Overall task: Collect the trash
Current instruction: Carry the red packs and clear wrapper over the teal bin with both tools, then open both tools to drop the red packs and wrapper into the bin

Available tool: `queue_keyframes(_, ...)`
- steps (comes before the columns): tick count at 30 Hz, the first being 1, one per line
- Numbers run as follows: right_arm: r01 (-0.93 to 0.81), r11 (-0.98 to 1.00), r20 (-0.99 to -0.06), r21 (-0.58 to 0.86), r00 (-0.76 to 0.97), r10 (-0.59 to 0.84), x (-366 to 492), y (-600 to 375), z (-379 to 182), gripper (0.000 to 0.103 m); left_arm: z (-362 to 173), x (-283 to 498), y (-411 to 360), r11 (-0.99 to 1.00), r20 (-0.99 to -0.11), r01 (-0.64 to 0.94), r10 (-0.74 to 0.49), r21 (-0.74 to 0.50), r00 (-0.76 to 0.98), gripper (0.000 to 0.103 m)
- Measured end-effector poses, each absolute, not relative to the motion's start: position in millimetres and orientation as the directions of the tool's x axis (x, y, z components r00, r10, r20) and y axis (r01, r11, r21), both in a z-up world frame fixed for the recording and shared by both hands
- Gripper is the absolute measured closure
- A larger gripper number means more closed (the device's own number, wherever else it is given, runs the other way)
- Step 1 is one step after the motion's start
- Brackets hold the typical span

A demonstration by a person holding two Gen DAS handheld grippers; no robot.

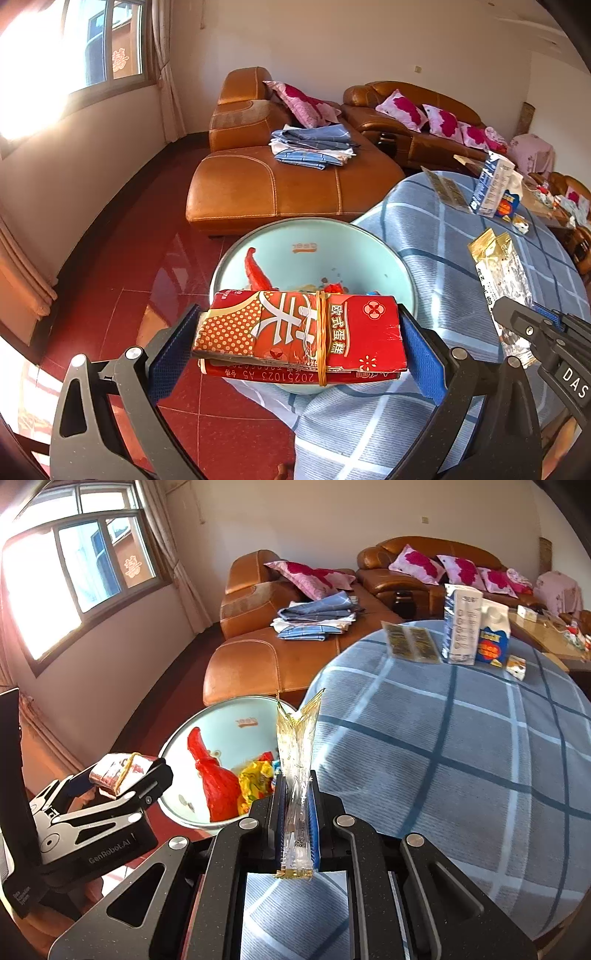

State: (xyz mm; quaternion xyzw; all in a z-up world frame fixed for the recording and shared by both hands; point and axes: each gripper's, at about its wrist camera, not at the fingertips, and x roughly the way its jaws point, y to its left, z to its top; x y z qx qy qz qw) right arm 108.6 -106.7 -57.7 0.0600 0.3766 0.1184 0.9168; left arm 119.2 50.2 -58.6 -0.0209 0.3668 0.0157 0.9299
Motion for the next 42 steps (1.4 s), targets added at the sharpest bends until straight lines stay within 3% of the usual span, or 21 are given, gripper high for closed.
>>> queue_keyframes(18,-0.230,0.954,-0.711,0.191,0.638,0.296,162.9,-72.7,-72.3,0.091,-73.6,156.1,84.0,0.991,-0.706,-0.126,0.060,-0.041,0.706,0.006)
queue_keyframes(42,-0.245,0.947,-0.737,0.206,0.597,0.315,222.2,-58.8,-85.5,0.091,-95.1,203.5,63.2,0.997,-0.751,-0.075,0.059,0.013,0.658,0.006)
